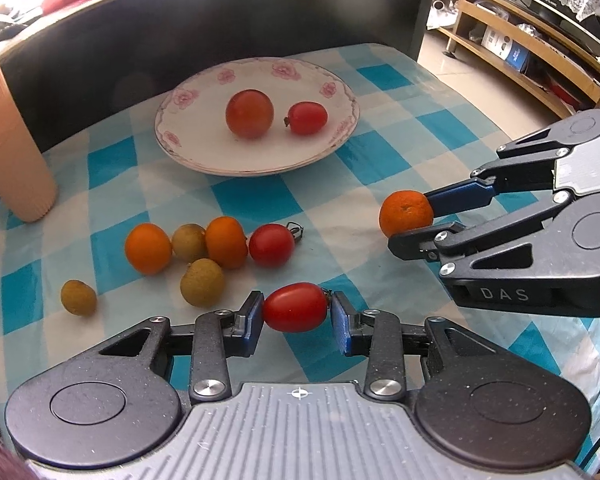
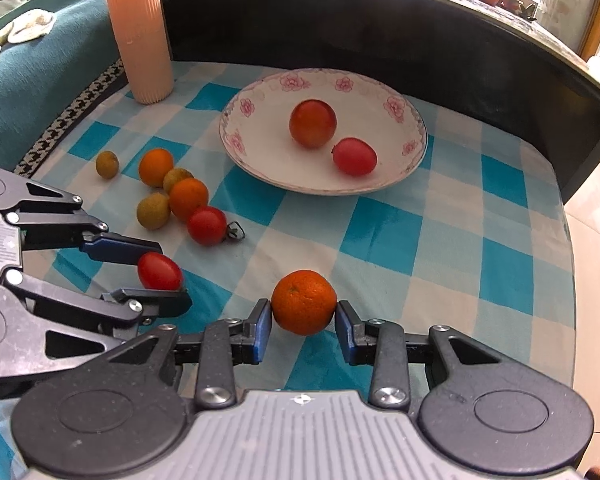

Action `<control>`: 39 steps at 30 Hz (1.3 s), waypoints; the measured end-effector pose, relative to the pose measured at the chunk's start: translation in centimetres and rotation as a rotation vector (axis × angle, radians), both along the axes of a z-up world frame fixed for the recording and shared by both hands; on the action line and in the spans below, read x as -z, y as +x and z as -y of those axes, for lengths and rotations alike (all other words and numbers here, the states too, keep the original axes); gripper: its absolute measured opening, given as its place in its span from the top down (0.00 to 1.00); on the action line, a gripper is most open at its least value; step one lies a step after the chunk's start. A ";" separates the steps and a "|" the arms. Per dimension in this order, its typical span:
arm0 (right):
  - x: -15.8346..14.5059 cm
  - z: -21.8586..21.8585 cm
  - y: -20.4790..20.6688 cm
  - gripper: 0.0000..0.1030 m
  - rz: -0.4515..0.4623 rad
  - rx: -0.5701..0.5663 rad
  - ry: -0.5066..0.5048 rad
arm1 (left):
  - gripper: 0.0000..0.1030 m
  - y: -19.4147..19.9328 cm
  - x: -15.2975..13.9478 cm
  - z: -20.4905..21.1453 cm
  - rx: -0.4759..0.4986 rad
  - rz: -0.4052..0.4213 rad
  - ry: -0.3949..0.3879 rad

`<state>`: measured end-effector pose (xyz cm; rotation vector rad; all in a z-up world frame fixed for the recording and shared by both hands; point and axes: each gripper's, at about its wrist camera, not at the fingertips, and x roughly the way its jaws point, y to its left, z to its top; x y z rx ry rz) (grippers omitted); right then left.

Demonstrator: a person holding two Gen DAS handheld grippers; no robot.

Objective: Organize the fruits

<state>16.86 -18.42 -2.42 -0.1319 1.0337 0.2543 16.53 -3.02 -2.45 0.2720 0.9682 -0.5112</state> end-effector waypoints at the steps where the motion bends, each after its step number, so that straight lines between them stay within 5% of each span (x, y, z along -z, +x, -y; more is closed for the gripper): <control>1: 0.0 0.0 0.0 0.52 0.002 -0.001 0.001 | 0.57 0.1 0.0 0.0 -0.002 0.000 0.000; 39: -3.3 0.6 1.8 0.52 0.092 0.048 0.054 | 0.58 2.3 -3.0 0.6 -0.044 0.074 -0.035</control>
